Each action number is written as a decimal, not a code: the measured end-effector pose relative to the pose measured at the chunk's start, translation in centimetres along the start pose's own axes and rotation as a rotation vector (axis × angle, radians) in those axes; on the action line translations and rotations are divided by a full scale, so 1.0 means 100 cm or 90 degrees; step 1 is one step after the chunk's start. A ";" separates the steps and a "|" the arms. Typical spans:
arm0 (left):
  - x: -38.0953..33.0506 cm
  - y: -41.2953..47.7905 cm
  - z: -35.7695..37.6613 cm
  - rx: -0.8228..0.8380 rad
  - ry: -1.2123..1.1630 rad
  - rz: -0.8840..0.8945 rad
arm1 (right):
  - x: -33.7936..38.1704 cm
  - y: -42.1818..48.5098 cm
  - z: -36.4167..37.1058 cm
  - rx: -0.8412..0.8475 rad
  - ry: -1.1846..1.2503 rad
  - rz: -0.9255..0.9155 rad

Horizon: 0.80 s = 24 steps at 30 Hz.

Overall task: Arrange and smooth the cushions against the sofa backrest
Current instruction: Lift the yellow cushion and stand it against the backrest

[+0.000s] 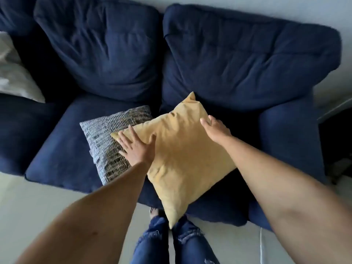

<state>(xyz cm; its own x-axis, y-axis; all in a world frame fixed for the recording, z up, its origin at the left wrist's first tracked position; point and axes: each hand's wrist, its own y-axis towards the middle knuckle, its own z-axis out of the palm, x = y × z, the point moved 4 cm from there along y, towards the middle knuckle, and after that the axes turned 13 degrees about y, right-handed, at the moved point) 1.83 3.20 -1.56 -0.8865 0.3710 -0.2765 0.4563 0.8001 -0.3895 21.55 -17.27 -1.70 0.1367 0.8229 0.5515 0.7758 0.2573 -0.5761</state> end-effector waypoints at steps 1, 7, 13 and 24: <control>0.008 -0.001 0.011 0.004 -0.046 -0.061 | -0.005 0.007 0.004 -0.005 0.005 0.008; 0.039 0.004 0.073 0.025 -0.247 -0.219 | -0.045 0.060 0.029 -0.048 0.114 0.069; 0.035 0.016 0.096 -0.023 -0.381 -0.206 | -0.069 0.090 0.041 -0.041 0.162 0.085; -0.006 0.014 0.075 -0.116 -0.434 -0.061 | -0.068 0.053 0.037 -0.115 0.153 -0.031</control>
<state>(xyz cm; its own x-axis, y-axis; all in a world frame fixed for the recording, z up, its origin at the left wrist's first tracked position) 3.57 0.56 -8.52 -0.6493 -0.0358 -0.7597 0.3055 0.9024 -0.3037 22.50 -19.61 -10.69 0.2221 0.6623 0.7155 0.8788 0.1818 -0.4411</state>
